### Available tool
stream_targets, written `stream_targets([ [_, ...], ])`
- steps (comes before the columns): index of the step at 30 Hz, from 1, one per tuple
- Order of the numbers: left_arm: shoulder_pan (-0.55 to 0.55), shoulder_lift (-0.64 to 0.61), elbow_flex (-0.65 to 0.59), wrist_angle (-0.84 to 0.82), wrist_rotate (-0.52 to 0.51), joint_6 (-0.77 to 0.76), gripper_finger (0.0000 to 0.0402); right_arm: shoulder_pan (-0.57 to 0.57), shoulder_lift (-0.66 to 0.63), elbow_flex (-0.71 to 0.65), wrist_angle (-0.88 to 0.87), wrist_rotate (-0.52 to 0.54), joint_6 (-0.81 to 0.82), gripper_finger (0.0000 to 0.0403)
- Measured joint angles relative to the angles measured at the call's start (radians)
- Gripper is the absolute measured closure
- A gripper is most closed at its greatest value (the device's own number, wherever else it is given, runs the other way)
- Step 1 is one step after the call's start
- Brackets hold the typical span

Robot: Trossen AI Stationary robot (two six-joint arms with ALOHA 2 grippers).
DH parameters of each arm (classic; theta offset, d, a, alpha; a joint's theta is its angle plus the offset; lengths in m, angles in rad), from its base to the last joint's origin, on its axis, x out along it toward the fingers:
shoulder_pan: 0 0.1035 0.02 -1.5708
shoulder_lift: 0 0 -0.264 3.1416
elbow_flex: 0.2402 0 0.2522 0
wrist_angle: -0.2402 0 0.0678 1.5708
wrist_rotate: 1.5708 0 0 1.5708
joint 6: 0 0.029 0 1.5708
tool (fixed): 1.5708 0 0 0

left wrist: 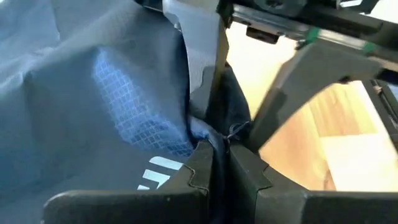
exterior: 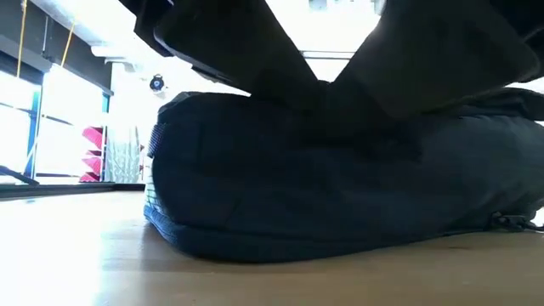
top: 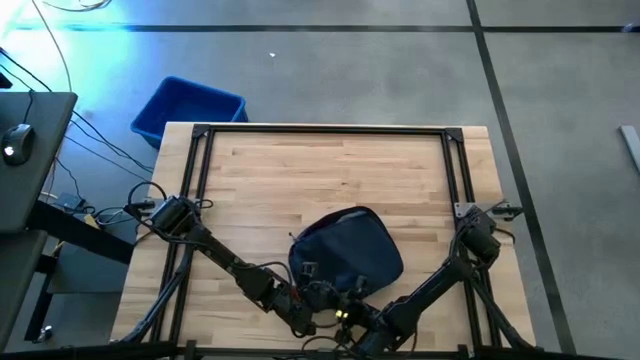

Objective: Unpack backpack
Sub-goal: Close the black backpack

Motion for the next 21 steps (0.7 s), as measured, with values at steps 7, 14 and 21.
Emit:
stream_targets([
  [7,-0.003,0.000,0.000,-0.008,0.047,0.099,0.0363,-0.001,-0.015,0.013,-0.046,-0.126,0.003,0.0398],
  [14,-0.043,0.000,0.001,0.025,0.038,0.242,0.0262,-0.003,-0.028,0.078,-0.109,-0.265,-0.065,0.0401],
  [21,-0.040,0.007,0.001,0.059,0.003,0.237,0.0205,-0.014,-0.028,0.101,-0.117,-0.294,-0.133,0.0402],
])
